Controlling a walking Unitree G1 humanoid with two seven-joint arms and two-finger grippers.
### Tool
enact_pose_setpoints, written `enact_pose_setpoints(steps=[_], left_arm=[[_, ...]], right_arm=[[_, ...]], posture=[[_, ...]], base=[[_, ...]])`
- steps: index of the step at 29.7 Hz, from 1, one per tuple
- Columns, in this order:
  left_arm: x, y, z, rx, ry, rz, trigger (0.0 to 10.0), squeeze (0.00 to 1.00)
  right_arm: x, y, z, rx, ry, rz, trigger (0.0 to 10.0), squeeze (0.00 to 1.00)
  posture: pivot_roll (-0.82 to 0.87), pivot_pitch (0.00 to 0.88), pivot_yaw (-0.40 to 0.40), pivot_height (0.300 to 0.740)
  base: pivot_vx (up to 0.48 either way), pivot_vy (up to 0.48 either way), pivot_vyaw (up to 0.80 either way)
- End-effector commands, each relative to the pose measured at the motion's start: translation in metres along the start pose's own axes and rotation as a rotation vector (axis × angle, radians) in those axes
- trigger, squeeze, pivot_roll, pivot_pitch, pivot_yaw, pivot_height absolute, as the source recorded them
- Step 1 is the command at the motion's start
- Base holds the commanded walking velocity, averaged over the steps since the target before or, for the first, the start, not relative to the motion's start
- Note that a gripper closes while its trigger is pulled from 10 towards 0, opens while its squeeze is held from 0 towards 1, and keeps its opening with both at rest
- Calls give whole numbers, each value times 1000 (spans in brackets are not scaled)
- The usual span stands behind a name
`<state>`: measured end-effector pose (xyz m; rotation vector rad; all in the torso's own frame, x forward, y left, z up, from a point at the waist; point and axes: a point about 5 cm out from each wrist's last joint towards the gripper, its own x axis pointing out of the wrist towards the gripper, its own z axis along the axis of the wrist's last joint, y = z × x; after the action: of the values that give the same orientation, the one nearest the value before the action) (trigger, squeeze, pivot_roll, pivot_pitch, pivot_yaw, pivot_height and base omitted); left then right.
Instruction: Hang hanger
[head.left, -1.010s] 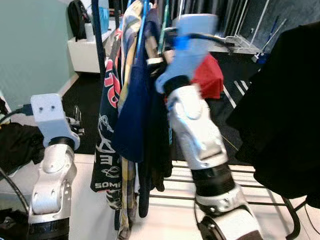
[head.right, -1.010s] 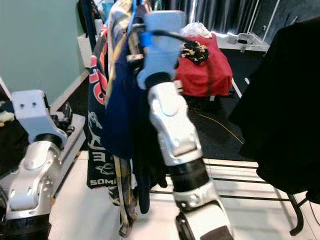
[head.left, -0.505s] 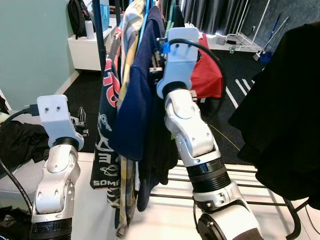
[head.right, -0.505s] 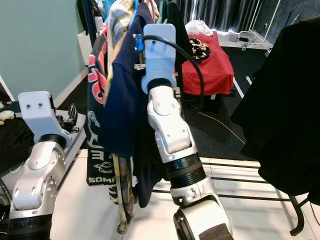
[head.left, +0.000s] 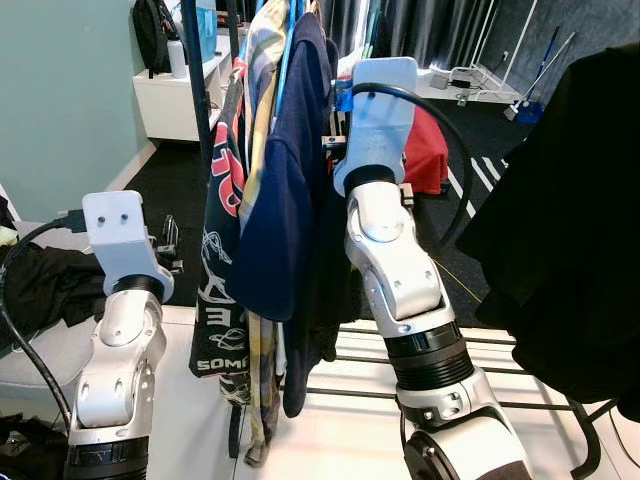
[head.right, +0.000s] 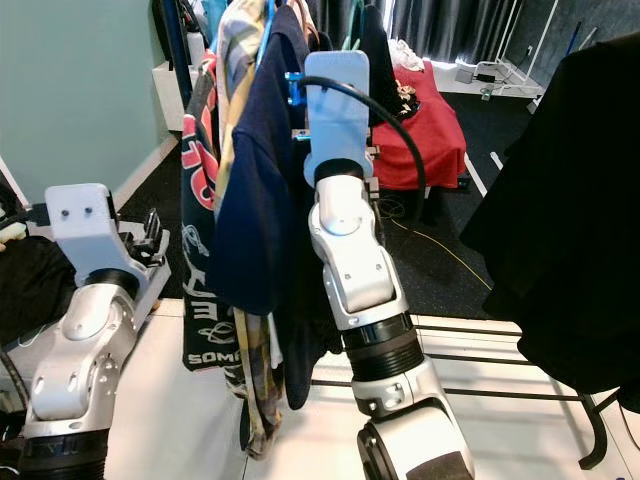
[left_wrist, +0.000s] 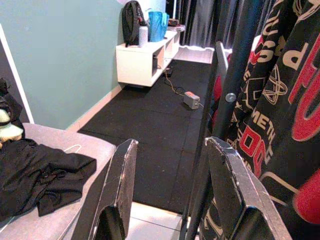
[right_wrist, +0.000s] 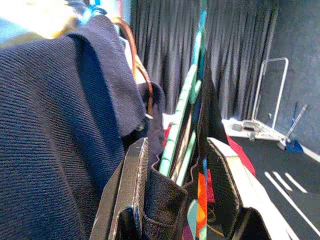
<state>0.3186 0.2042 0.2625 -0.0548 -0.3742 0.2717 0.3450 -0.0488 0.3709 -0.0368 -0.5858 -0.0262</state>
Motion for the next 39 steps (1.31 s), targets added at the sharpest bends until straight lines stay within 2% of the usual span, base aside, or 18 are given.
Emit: enact_pose_setpoints(steps=[1,4,5,6,7,11,13,16,18,27,30,32,33,34,35,36,38,39], left_arm=[[-1,-2,-3,-13,12,-5,10000,0],[-1,-2,-3,-12,12,-5,10000,0],[-1,-2,-3,-13,12,-6,10000,0],[-1,-2,-4,-14,15,-9,10000,0],[0,-2,-5,-15,19,-10,10000,0],[0,-4,-7,-21,26,-16,10000,0],[0,-9,-9,-28,32,-27,10000,0],[1,-10,-10,-32,33,-31,10000,0],[0,-10,-10,-32,34,-31,10000,0],[0,-8,-11,-30,35,-28,10000,0],[1,-7,-11,-30,35,-28,10000,0],[1,-8,-11,-30,37,-30,10000,0],[1,-8,-11,-30,37,-30,10000,0],[1,-8,-12,-30,37,-32,10000,0],[1,-8,-12,-30,37,-32,10000,0],[1,-8,-12,-31,37,-33,10000,0],[1,-8,-12,-31,37,-33,10000,0],[2,-8,-11,-30,36,-34,10000,0]], right_arm=[[-4,-9,-5,15,33,-65,10000,0],[-10,-15,-6,7,41,-99,10000,0],[-16,-24,-4,-17,34,-131,10000,0],[-27,-39,6,-121,-23,-130,10000,0],[-32,-41,11,-226,-98,-71,10000,0],[-39,-44,13,-338,-176,9,10000,0],[-45,-55,9,-386,-181,21,10000,0],[-47,-67,6,-409,-144,-22,10000,0],[-46,-76,6,-515,-165,-25,10000,0],[-45,-90,9,-679,-192,-12,10000,0],[-45,-96,10,-689,-185,-26,10000,0],[-46,-106,3,-594,-103,-69,10000,0],[-46,-106,3,-594,-103,-69,10000,0],[-47,-111,-2,-509,-45,-97,10000,0],[-47,-111,-2,-509,-45,-97,10000,0],[-47,-115,-7,-439,3,-120,10000,0],[-47,-115,-7,-439,3,-120,10000,0],[-47,-119,-11,-359,49,-148,10000,0]], posture=[[-70,174,-15,740],[-70,175,-14,740],[-75,177,-13,740],[-86,180,-9,740],[-94,180,-5,740],[-105,182,-3,740],[-111,182,-2,740],[-114,181,-4,740],[-111,182,-4,740],[-111,181,-3,740],[-111,182,-3,740],[-113,184,0,740],[-113,184,0,740],[-110,184,3,740],[-110,184,3,740],[-109,186,3,740],[-109,186,3,740],[-107,186,3,740]], base=[[0,0,0],[0,0,0],[0,0,0],[0,0,0],[0,0,0],[0,0,0],[0,0,0],[0,0,0],[0,0,0],[0,0,0],[0,0,0],[0,0,0],[0,0,0],[0,0,0],[0,0,0],[0,0,0],[0,0,0],[0,0,0]])
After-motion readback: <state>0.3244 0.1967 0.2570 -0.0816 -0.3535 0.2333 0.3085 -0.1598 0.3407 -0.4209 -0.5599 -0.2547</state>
